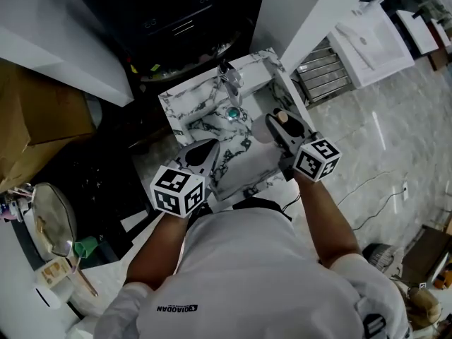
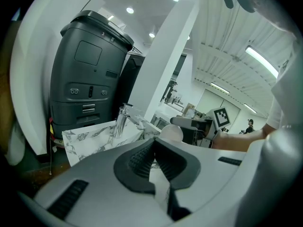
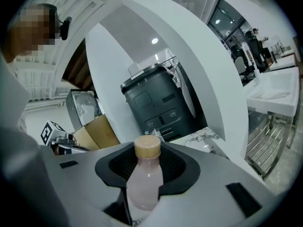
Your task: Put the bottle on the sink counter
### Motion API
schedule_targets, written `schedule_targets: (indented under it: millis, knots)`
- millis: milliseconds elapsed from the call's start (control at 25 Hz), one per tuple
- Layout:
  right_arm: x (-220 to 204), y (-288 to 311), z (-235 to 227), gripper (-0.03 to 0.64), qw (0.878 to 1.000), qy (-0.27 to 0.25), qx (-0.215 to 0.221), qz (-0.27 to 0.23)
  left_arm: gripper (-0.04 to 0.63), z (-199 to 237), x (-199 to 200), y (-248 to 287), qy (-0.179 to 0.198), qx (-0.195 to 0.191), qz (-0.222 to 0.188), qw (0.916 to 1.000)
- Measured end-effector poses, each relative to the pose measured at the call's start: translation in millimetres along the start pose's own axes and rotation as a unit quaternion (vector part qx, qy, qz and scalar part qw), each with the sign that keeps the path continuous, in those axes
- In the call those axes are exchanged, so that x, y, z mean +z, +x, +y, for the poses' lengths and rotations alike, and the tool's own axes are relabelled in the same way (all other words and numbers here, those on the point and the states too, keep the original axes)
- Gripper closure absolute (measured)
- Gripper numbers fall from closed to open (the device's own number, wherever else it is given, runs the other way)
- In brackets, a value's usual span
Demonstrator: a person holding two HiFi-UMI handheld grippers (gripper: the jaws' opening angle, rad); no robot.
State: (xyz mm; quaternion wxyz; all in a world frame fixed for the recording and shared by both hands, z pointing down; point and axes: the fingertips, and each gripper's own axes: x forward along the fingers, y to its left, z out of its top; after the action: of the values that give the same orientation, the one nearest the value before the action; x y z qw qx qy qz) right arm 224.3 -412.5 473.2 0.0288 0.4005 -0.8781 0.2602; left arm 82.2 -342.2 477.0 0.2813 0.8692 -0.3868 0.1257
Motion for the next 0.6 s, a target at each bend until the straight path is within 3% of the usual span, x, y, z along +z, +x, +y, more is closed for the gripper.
schedule_targets:
  millis: [280, 600]
  knots:
    - [-2, 27, -19, 0.457, 1.0, -0.004, -0.002, 0.017, 0.58, 8, 6, 8, -0.005, 0.016, -0.003, 0.9999]
    - [-2, 50, -50, 0.457, 0.999, -0.006, -0.026, 0.021, 0.581, 19, -9, 19, -0.016, 0.018, 0.02, 0.9995]
